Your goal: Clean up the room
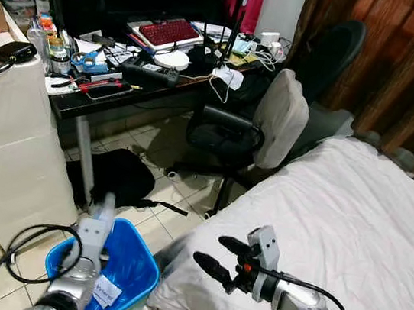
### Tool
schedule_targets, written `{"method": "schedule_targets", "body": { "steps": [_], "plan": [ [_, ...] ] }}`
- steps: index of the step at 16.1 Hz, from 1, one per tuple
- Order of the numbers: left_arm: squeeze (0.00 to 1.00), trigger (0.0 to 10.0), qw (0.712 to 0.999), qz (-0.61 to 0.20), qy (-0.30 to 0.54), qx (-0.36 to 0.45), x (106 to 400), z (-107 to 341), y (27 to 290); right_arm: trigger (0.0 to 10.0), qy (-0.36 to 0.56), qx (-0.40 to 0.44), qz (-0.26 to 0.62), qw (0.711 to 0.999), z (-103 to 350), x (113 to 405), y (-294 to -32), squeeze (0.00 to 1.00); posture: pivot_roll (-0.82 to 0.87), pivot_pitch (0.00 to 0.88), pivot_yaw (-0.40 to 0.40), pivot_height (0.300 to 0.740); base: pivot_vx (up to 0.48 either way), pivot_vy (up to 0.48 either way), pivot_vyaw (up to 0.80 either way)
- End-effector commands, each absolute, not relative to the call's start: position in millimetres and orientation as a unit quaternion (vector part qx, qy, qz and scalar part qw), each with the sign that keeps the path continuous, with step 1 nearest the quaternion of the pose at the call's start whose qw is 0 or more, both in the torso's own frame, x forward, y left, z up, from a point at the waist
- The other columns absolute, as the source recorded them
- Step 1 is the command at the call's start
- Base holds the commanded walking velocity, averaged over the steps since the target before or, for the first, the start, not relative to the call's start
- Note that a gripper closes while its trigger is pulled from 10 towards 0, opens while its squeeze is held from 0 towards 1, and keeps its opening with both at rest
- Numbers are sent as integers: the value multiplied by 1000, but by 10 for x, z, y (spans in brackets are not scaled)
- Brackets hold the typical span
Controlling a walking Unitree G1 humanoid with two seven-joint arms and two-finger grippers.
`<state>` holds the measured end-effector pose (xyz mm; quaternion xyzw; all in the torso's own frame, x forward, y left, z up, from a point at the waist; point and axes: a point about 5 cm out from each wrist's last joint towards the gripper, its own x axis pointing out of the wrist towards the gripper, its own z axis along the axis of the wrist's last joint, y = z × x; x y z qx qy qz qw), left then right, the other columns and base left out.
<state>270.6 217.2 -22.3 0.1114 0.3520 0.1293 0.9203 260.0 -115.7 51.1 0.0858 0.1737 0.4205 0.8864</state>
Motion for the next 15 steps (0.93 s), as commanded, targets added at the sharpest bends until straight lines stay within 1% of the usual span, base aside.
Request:
{"method": "schedule_targets", "body": {
  "steps": [1, 2, 3, 4, 5, 6, 7, 8, 9, 10, 12, 13, 14, 15],
  "plan": [
    [1000, 10000, 925, 129, 342, 107, 2766, -179, 2147, 10000, 168, 91, 414, 890, 542, 2601, -1198, 0, -72, 92, -98, 740, 0, 0, 0],
    [1000, 10000, 926, 121, 350, 71, 2748, -215, 2086, 10000, 170, 91, 411, 891, 527, 2583, -1206, 0, -60, 88, -94, 740, 0, 0, 0],
    [945, 10000, 927, 113, 354, 53, 2733, -240, 2039, 10000, 171, 90, 409, 892, 518, 2586, -1207, 0, -55, 77, -86, 740, 0, 0, 0],
    [0, 10000, 933, 93, 348, 25, 2712, -274, 1922, 10000, 165, 90, 392, 900, 524, 2614, -1238, 0, -51, 63, -71, 740, 0, 0, 0],
    [0, 10000, 950, 67, 306, 15, 2724, -244, 1828, 10000, 147, 89, 356, 918, 562, 2665, -1322, 0, -40, 47, -58, 740, 0, 0, 0],
    [0, 10000, 971, 47, 234, 36, 2740, -136, 1807, 10000, 131, 87, 319, 935, 595, 2692, -1425, 0, -23, 33, -44, 740, 0, 0, 0],
    [0, 10000, 987, 40, 154, 26, 2732, 42, 1805, 10000, 111, 80, 276, 951, 633, 2717, -1522, 0, -6, 21, -38, 740, 0, 0, 0],
    [0, 10000, 993, 35, 110, 21, 2707, 201, 1811, 10000, 94, 85, 255, 959, 675, 2716, -1571, 0, 12, 8, -34, 740, 0, 0, 0],
    [0, 10000, 999, 19, 32, 25, 2649, 546, 1783, 10000, 66, 89, 214, 970, 738, 2722, -1646, 0, 43, 0, -22, 740, 0, 0, 0],
    [0, 10000, 998, -7, -33, 54, 2596, 868, 1709, 10000, 32, 86, 173, 981, 816, 2731, -1701, 0, 60, 0, -15, 740, 0, 0, 0],
    [0, 10000, 993, -31, -84, 81, 2570, 1071, 1664, 10000, -5, 88, 139, 986, 893, 2752, -1735, 0, 64, 0, -9, 740, 0, 0, 0],
    [0, 10000, 993, -40, -96, 48, 2563, 1093, 1663, 10000, -8, 88, 148, 985, 869, 2762, -1711, 0, 54, 0, -5, 740, 0, 0, 0],
    [0, 10000, 994, -41, -82, 51, 2555, 1049, 1664, 10000, -4, 90, 138, 986, 815, 2773, -1737, 0, 45, 0, -4, 740, 0, 0, 0],
    [0, 10000, 997, -21, -63, 39, 2580, 1001, 1698, 10000, 11, 87, 120, 989, 759, 2784, -1796, 0, 41, 0, -6, 740, 0, -240, -606]
  ]
}}
